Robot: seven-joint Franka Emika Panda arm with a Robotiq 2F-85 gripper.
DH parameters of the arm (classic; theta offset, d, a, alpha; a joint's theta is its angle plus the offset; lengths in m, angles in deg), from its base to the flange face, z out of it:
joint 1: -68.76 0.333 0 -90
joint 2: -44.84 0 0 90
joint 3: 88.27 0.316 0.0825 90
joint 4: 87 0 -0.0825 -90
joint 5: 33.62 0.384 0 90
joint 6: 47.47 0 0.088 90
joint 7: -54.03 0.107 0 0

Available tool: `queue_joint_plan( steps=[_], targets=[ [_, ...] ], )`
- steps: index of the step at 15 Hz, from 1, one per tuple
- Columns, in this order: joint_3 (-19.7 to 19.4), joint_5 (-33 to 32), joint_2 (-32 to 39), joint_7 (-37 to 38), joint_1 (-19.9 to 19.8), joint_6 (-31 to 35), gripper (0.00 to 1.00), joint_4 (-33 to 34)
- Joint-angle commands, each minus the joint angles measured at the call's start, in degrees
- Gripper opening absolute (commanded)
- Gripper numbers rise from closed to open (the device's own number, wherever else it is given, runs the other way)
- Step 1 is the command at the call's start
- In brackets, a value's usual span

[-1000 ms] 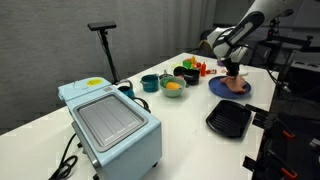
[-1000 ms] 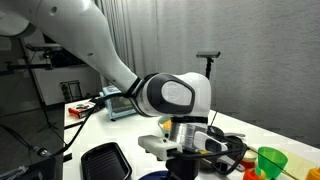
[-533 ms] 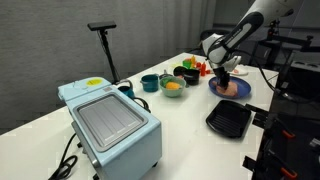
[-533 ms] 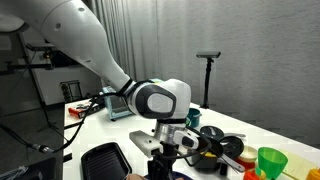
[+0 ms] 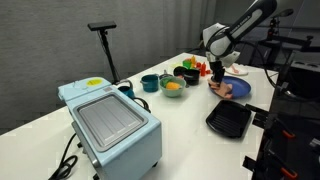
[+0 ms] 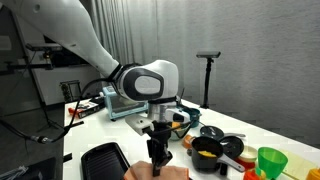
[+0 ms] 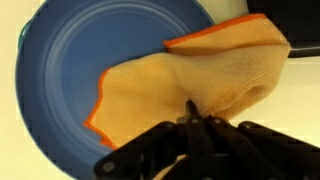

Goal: Use the orange cloth to wipe the blue plate

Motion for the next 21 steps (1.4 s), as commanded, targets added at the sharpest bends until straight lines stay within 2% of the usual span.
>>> queue_joint_plan(
  steps=[1,4,7,8,15,17,21],
  targets=[
    [1.2,4.9,-6.0,-1.3,-0.5,1.4,0.01,-4.2],
    [1.7,6.8,-7.8,0.1,0.5,1.3,0.01,-4.6],
    [1.7,5.2,-8.8,0.9,1.3,0.7,0.01,-4.9],
    [1.6,5.4,-6.5,0.2,1.0,-0.1,0.03,-2.7],
    [1.7,5.4,-7.2,0.2,1.3,-0.1,0.01,-3.4],
    [2.3,6.6,-6.2,0.1,1.4,2.8,0.01,-2.6],
    [6.9,8.1,-5.0,-0.5,4.9,8.6,0.01,-1.2]
  ],
)
